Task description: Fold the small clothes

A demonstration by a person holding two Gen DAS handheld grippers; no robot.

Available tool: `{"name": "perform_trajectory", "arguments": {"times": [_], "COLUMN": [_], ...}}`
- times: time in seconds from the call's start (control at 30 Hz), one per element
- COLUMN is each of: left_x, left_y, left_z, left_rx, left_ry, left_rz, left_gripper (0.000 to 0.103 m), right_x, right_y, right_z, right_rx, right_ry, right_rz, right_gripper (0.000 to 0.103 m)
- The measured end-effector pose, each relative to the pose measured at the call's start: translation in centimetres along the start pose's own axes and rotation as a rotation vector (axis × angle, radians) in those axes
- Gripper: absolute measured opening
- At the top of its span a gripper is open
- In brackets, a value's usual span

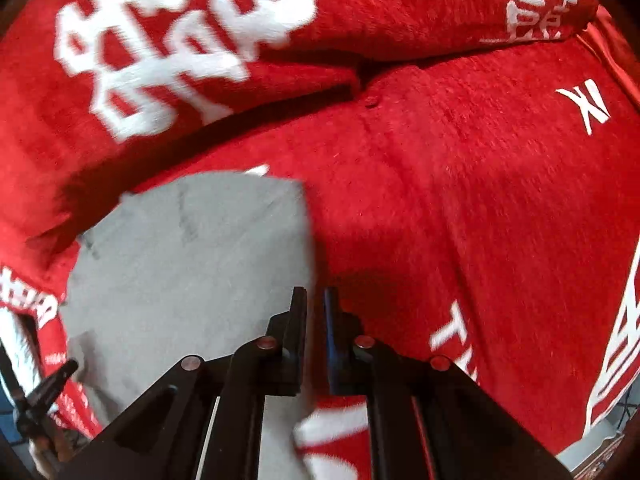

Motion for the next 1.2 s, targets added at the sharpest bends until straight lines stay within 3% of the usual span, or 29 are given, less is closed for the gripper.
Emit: {"name": "perform_trajectory", "arguments": {"times": [0.23, 0.37, 0.5, 0.57, 0.83, 0.97, 1.2], "left_x": [-3.7, -6.0, -4.9, -4.6, -4.0, -3.9, -4.2], "left_y": [0.6, -1.2, -2.2, -1.8, -1.0, -0.4, 0.6], "left_z": [-1.2, -1.4, -2.2, -2.3, -2.9, -3.5, -4.6], "left_rx": [-0.005, 0.024, 0.031, 0.032, 0.040, 0.039, 0.041], "left_ry": [-0.023, -0.058, -0.048, -0.042, -0.019, -0.015, -0.013], "left_rz": [-0.089, -0.083, -0.071, -0.072, -0.081, -0.096, -0.053], "left_gripper": [0.011, 0.011, 0.011, 0.011, 0.011, 0.011, 0.011], "right_x": [3.7, 5.6, 4.4, 3.7, 3.2, 4.5, 5.9], "right_y": [1.9, 1.3, -0.7, -1.2, 0.9, 1.6, 2.1], "right_z": [-4.4, -5.8, -6.7, -6.8, -7.3, -7.5, -8.2], "right_rx": [0.018, 0.020, 0.047, 0.056, 0.063, 0.070, 0.072], "right_ry": [0.098, 0.166, 0.160, 0.135, 0.136, 0.122, 0.124], "right_rz": [0.077, 0.050, -0.009, 0.025, 0.002, 0.016, 0.033], "right_gripper": [0.011, 0.010, 0.010, 0.008, 0.010, 0.010, 0.011]}}
Point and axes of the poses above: each gripper's, at about its wrist camera, not at the fingertips, and y roughly against the way its jaws point, x to its left, z to its top, the point moved 9 cm from there along -y, roughly the way its jaws point, and after that the axes turned 12 degrees about -z, right-handed, at the moved point
